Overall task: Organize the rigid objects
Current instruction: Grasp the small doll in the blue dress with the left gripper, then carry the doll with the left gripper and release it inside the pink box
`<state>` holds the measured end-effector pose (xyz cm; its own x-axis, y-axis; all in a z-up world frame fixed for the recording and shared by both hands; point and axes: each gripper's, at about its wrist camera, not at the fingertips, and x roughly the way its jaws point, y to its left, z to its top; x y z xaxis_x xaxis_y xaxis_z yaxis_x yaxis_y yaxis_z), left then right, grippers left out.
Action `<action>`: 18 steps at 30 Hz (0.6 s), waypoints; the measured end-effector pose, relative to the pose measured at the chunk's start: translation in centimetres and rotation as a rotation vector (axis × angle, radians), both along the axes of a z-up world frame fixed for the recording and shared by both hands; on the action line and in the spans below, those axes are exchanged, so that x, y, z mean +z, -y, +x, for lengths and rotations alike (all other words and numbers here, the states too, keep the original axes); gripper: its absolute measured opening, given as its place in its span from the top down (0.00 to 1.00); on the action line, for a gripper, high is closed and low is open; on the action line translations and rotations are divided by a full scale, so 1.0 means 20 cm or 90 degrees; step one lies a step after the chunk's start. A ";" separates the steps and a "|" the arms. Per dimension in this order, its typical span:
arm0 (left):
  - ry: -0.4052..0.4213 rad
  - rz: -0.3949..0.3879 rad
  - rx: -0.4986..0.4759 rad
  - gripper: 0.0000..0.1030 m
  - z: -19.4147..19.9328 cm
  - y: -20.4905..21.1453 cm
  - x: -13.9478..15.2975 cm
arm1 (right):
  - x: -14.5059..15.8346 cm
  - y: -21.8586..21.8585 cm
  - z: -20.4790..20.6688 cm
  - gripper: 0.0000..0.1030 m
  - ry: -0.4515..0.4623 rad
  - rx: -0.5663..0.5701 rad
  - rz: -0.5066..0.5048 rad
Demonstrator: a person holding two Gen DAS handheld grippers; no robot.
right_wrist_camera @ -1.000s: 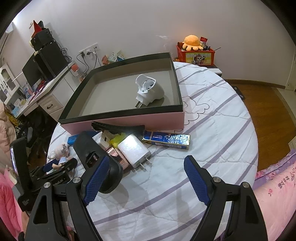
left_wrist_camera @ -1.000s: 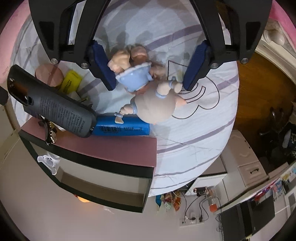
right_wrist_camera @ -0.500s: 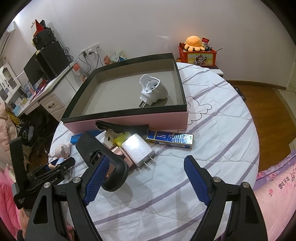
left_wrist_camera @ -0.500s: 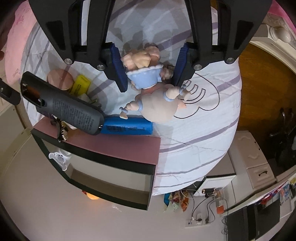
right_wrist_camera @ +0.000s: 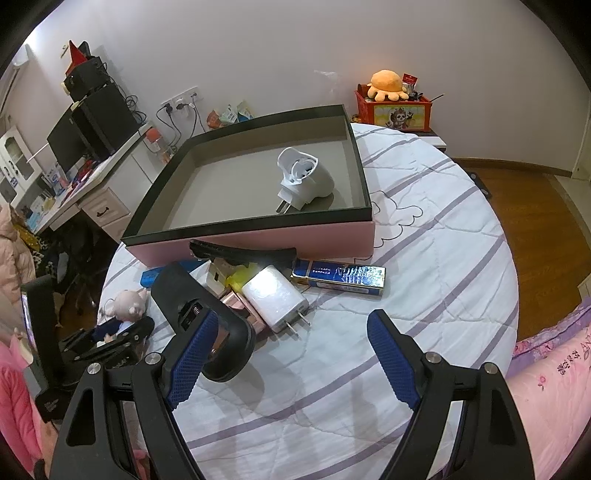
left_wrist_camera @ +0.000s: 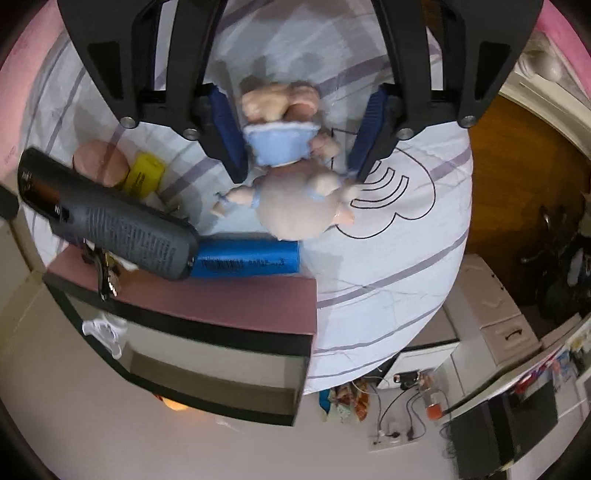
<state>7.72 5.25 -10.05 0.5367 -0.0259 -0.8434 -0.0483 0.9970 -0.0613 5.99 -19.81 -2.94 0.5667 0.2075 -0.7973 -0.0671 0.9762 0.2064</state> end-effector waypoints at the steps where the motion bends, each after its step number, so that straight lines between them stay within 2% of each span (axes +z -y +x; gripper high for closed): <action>1: 0.002 -0.010 0.007 0.44 0.01 -0.01 0.00 | 0.00 0.00 0.00 0.18 0.000 0.000 -0.001; 3: 0.008 -0.022 0.016 0.58 0.03 -0.04 0.00 | 0.00 0.01 0.00 0.18 0.000 -0.003 0.001; 6: 0.008 -0.049 0.022 0.58 0.04 -0.07 0.01 | 0.00 0.02 0.00 0.18 -0.001 -0.008 0.000; 12: 0.019 -0.051 0.008 0.58 -0.01 -0.05 0.04 | 0.00 0.02 0.00 0.18 -0.001 -0.006 0.001; 18: 0.062 -0.049 -0.016 0.58 -0.03 -0.01 0.24 | 0.01 0.02 0.01 0.18 0.002 -0.007 0.003</action>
<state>7.14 5.38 -5.33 0.6140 -0.1023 -0.7826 -0.0139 0.9900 -0.1403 6.12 -20.28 -2.75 0.5719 0.2057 -0.7941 -0.0573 0.9757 0.2115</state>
